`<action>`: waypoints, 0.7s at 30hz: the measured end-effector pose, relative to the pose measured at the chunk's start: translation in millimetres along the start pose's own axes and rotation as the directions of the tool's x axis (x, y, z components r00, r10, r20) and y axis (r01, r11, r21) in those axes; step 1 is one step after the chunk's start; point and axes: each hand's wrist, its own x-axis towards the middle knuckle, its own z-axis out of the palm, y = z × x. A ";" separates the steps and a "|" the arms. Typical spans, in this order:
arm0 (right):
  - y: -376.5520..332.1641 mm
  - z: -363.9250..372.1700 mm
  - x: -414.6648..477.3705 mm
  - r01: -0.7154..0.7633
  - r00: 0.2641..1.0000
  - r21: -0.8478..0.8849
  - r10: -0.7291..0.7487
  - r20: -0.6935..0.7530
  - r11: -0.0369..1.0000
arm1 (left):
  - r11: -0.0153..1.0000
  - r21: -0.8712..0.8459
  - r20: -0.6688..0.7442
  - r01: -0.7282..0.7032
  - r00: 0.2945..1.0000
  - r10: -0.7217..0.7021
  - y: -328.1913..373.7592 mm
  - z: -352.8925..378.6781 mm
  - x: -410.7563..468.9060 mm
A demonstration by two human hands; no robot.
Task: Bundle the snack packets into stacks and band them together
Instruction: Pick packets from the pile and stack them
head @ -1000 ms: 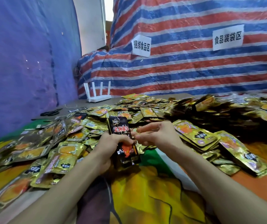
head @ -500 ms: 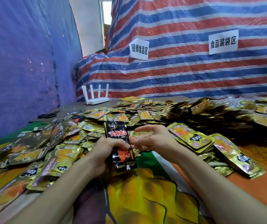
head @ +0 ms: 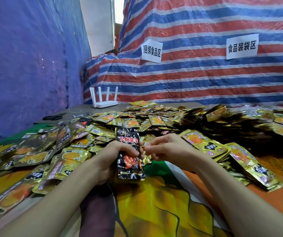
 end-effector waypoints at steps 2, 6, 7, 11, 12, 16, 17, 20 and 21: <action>-6.5 0.0 -2.5 -0.024 0.987 0.187 -0.006 0.158 0.982 | 0.998 -0.057 0.050 0.027 0.998 -0.024 1.0 -2.5 -1.4; -14.2 2.0 -5.0 0.011 0.988 0.602 -0.102 0.117 0.799 | 0.969 -0.245 0.161 -0.041 0.984 0.082 4.0 -5.4 0.0; -14.0 2.2 -4.1 0.058 0.989 0.652 -0.133 0.066 0.756 | 0.962 -0.270 0.199 -0.038 0.976 0.094 4.2 -4.1 -0.4; -10.8 2.5 -2.4 0.146 0.986 0.727 -0.158 -0.052 0.671 | 0.964 -0.267 0.278 0.006 0.958 0.071 2.6 -0.4 0.6; -10.8 3.3 -2.5 0.147 0.986 0.707 -0.155 -0.053 0.692 | 0.964 -0.265 0.272 0.013 0.960 0.062 2.6 -0.8 1.5; -9.2 8.3 -2.1 0.146 0.988 0.501 -0.149 -0.035 0.853 | 0.979 -0.205 0.241 0.019 0.970 0.032 2.8 0.7 0.1; -7.6 9.3 -1.8 0.147 0.988 0.443 -0.149 -0.030 0.885 | 0.984 -0.178 0.219 0.018 0.975 0.021 2.8 2.3 -0.7; -6.1 11.3 -3.0 0.177 0.984 0.290 -0.165 -0.064 0.941 | 0.987 -0.158 0.139 0.024 0.990 -0.002 2.7 6.3 0.7; -5.9 11.8 -2.9 0.190 0.981 0.241 -0.173 -0.089 0.952 | 0.988 -0.157 0.081 0.003 0.997 0.009 2.5 7.6 2.6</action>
